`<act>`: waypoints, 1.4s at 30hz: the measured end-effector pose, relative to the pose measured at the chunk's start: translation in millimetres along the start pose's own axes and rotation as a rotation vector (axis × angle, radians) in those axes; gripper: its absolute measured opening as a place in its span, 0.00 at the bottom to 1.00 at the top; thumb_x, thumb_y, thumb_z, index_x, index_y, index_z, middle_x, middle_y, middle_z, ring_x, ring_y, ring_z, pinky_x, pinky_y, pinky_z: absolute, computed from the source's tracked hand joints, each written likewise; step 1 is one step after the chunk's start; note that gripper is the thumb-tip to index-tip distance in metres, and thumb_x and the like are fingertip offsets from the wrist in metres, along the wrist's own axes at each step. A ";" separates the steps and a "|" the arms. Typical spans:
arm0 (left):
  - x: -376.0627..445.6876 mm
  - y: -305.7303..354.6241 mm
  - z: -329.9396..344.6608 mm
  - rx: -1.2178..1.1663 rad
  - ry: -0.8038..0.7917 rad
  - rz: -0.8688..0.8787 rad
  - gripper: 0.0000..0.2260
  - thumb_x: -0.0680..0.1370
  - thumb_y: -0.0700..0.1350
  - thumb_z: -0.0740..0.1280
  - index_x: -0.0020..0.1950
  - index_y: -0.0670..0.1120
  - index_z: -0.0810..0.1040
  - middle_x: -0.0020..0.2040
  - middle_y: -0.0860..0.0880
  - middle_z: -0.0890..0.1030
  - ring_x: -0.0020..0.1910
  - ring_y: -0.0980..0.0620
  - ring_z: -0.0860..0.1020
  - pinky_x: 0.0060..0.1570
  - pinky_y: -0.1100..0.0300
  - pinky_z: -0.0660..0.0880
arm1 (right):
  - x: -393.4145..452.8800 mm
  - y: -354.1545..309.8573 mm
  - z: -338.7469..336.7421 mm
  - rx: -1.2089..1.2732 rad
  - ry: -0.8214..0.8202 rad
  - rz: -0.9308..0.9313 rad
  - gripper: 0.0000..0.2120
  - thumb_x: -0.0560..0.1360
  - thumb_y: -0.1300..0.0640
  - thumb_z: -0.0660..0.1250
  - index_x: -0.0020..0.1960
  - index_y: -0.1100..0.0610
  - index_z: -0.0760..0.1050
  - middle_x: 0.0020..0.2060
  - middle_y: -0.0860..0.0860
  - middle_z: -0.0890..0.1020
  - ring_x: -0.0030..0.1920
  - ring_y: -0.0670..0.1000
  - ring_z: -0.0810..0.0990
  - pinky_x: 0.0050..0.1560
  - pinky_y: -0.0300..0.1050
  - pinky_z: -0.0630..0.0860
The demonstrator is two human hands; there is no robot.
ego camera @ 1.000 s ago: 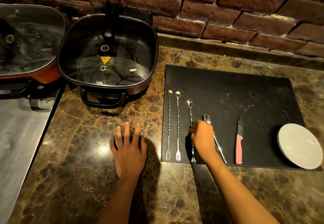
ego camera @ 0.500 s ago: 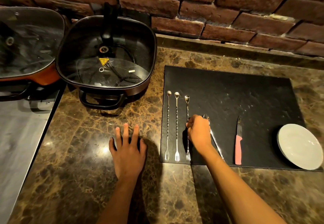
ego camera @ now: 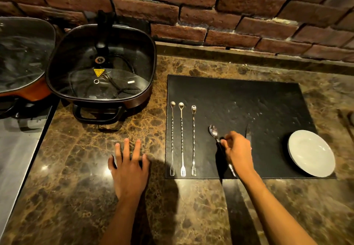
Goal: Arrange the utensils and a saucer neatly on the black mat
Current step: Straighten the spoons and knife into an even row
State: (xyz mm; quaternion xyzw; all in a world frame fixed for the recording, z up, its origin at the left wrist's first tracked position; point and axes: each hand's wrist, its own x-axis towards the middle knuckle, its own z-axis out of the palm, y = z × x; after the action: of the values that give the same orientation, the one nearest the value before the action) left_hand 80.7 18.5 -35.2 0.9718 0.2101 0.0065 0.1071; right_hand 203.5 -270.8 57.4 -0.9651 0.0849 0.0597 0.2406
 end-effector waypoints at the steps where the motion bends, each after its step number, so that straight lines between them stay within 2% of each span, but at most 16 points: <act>1: -0.3 0.6 -2.0 -0.008 -0.002 -0.001 0.26 0.82 0.57 0.51 0.79 0.54 0.66 0.81 0.45 0.63 0.81 0.41 0.57 0.74 0.37 0.58 | -2.2 9.5 -5.0 -0.008 -0.017 0.020 0.05 0.73 0.57 0.69 0.43 0.58 0.77 0.40 0.58 0.83 0.43 0.62 0.81 0.45 0.54 0.77; 4: -3.9 7.7 -5.3 -0.099 0.063 0.025 0.25 0.81 0.53 0.54 0.76 0.48 0.71 0.79 0.40 0.65 0.79 0.39 0.62 0.73 0.38 0.62 | -9.4 25.4 -8.0 -0.031 -0.092 0.032 0.06 0.72 0.57 0.70 0.44 0.59 0.77 0.41 0.59 0.83 0.46 0.63 0.80 0.44 0.53 0.77; 6: -17.1 26.8 -4.0 -0.178 0.155 0.121 0.22 0.78 0.48 0.62 0.72 0.44 0.74 0.76 0.37 0.67 0.75 0.37 0.65 0.70 0.38 0.66 | -12.5 29.2 -5.0 -0.017 -0.112 0.016 0.07 0.72 0.57 0.71 0.45 0.60 0.77 0.41 0.59 0.82 0.47 0.63 0.79 0.46 0.53 0.77; 8: -40.3 54.9 0.2 -0.219 0.192 0.265 0.25 0.72 0.41 0.72 0.68 0.45 0.73 0.72 0.38 0.69 0.70 0.37 0.69 0.65 0.39 0.72 | -13.7 30.6 1.3 -0.043 -0.133 -0.029 0.06 0.72 0.57 0.70 0.44 0.60 0.77 0.39 0.57 0.83 0.47 0.62 0.79 0.52 0.53 0.74; 10: -66.0 84.1 2.5 -0.234 0.147 0.322 0.26 0.68 0.40 0.77 0.64 0.48 0.75 0.67 0.42 0.72 0.64 0.41 0.72 0.57 0.44 0.75 | -14.5 31.2 5.9 -0.091 -0.144 -0.055 0.04 0.73 0.57 0.68 0.44 0.59 0.77 0.40 0.56 0.82 0.46 0.60 0.79 0.54 0.50 0.67; 12: -87.8 104.6 5.0 -0.228 0.099 0.323 0.21 0.69 0.44 0.77 0.61 0.49 0.79 0.64 0.44 0.72 0.61 0.43 0.72 0.56 0.48 0.72 | -15.8 33.2 8.2 -0.100 -0.128 -0.068 0.04 0.74 0.58 0.67 0.46 0.58 0.77 0.42 0.56 0.81 0.45 0.59 0.79 0.50 0.48 0.63; 14: -100.2 115.4 4.7 -0.184 0.085 0.313 0.16 0.74 0.51 0.69 0.60 0.49 0.82 0.63 0.43 0.73 0.59 0.43 0.71 0.55 0.49 0.72 | -17.5 34.9 8.9 -0.101 -0.114 -0.091 0.04 0.74 0.59 0.67 0.47 0.58 0.76 0.43 0.56 0.81 0.45 0.58 0.79 0.47 0.47 0.61; 15: -103.1 118.9 4.3 -0.161 0.077 0.302 0.17 0.75 0.53 0.66 0.61 0.49 0.83 0.63 0.42 0.74 0.58 0.43 0.71 0.52 0.48 0.74 | -18.1 35.5 8.7 -0.104 -0.114 -0.099 0.04 0.74 0.59 0.67 0.47 0.58 0.76 0.43 0.56 0.81 0.45 0.58 0.79 0.47 0.47 0.61; 16: -104.3 121.0 3.3 -0.145 0.071 0.286 0.18 0.74 0.54 0.66 0.61 0.49 0.83 0.62 0.42 0.75 0.57 0.43 0.71 0.49 0.47 0.77 | -17.9 35.9 8.2 -0.101 -0.116 -0.103 0.03 0.74 0.59 0.67 0.47 0.59 0.76 0.44 0.56 0.81 0.45 0.58 0.78 0.46 0.47 0.61; 19: -104.2 124.6 0.4 -0.122 0.002 0.229 0.24 0.66 0.50 0.81 0.60 0.48 0.84 0.60 0.39 0.80 0.56 0.43 0.70 0.45 0.46 0.79 | -17.0 35.4 7.4 -0.092 -0.123 -0.107 0.04 0.74 0.60 0.67 0.48 0.59 0.76 0.45 0.56 0.80 0.45 0.58 0.79 0.45 0.47 0.65; 21: -102.3 125.3 -0.9 -0.115 -0.048 0.200 0.27 0.61 0.49 0.84 0.59 0.47 0.85 0.59 0.39 0.81 0.56 0.42 0.73 0.46 0.46 0.79 | -16.8 35.5 7.4 -0.083 -0.127 -0.104 0.05 0.74 0.60 0.67 0.49 0.59 0.76 0.45 0.56 0.80 0.45 0.58 0.79 0.45 0.47 0.67; 24: -99.8 124.4 -0.6 -0.118 -0.065 0.198 0.27 0.61 0.49 0.85 0.57 0.47 0.85 0.58 0.39 0.81 0.55 0.41 0.76 0.47 0.46 0.79 | -16.8 35.3 7.3 -0.070 -0.130 -0.092 0.05 0.74 0.60 0.68 0.49 0.59 0.76 0.45 0.57 0.80 0.45 0.59 0.79 0.45 0.48 0.70; 27: -99.4 123.5 1.6 -0.135 -0.029 0.216 0.26 0.61 0.49 0.84 0.58 0.47 0.84 0.59 0.39 0.80 0.57 0.43 0.72 0.47 0.46 0.79 | -17.4 34.6 6.9 -0.060 -0.134 -0.081 0.05 0.74 0.60 0.67 0.49 0.59 0.76 0.45 0.57 0.80 0.44 0.59 0.79 0.45 0.49 0.72; 32: -99.7 123.0 3.6 -0.165 -0.030 0.237 0.26 0.63 0.48 0.84 0.59 0.49 0.83 0.60 0.40 0.78 0.58 0.43 0.71 0.47 0.46 0.79 | -18.7 33.9 5.4 -0.056 -0.131 -0.074 0.05 0.74 0.60 0.68 0.49 0.58 0.76 0.45 0.56 0.81 0.44 0.58 0.79 0.44 0.47 0.73; 38: -97.8 121.6 4.7 -0.178 -0.044 0.248 0.28 0.64 0.49 0.83 0.62 0.51 0.79 0.62 0.42 0.74 0.58 0.43 0.71 0.46 0.46 0.79 | -19.5 33.3 4.4 -0.043 -0.141 -0.082 0.05 0.74 0.60 0.67 0.49 0.59 0.76 0.45 0.56 0.80 0.44 0.58 0.79 0.44 0.47 0.71; 42: -98.8 120.2 5.9 -0.175 -0.053 0.257 0.26 0.65 0.49 0.82 0.62 0.49 0.82 0.63 0.43 0.71 0.60 0.43 0.70 0.48 0.45 0.79 | -19.7 33.8 2.9 -0.044 -0.137 -0.096 0.04 0.74 0.61 0.67 0.49 0.59 0.75 0.44 0.56 0.80 0.44 0.57 0.78 0.45 0.47 0.67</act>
State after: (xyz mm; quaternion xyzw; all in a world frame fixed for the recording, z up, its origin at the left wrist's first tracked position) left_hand 39.9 -130.1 -12.5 0.9774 0.0799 0.0128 0.1952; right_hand 177.5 -296.2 42.6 -0.9668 0.0206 0.1157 0.2270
